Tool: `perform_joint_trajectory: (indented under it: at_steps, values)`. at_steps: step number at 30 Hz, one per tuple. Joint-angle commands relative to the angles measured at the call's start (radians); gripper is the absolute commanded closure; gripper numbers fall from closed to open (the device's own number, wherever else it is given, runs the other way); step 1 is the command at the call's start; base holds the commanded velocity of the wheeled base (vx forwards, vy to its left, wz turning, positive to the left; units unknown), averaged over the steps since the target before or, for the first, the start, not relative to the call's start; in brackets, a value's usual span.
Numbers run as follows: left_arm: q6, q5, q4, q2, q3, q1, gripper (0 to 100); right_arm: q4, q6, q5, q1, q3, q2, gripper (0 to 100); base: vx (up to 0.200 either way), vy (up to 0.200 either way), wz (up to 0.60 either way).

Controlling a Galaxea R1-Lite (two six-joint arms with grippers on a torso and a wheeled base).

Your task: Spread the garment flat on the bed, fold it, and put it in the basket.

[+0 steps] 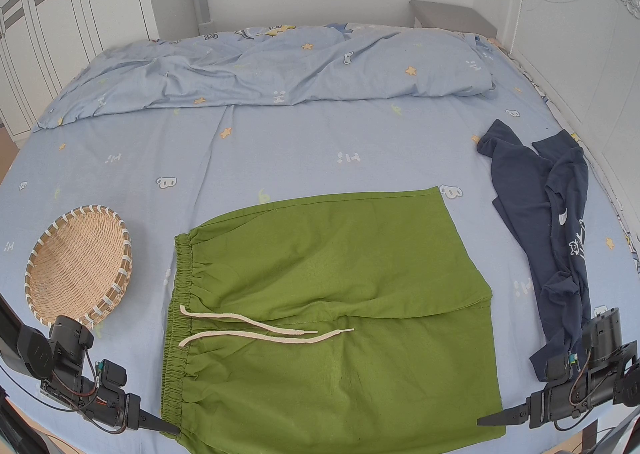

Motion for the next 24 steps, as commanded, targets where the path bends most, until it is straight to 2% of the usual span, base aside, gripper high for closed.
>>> perform_joint_trajectory:
  at_steps: [1,9,18,24]
  values:
    - [0.002,0.004,-0.001,-0.004,0.011,0.03,100,0.034,-0.014,-0.004,0.027,0.018,0.026,0,0.0,0.0,0.0]
    - [0.002,0.004,-0.005,-0.002,0.009,0.046,100,0.129,-0.017,-0.004,0.03,0.018,0.032,0,0.0,0.0,0.0]
    - [0.002,0.004,-0.005,-0.004,0.012,0.044,100,0.121,-0.02,-0.001,0.035,0.016,0.081,0,0.0,0.0,0.0]
    - [0.002,0.004,-0.004,-0.005,0.014,0.044,100,0.088,-0.07,-0.002,0.024,-0.008,0.185,0,0.0,0.0,0.0]
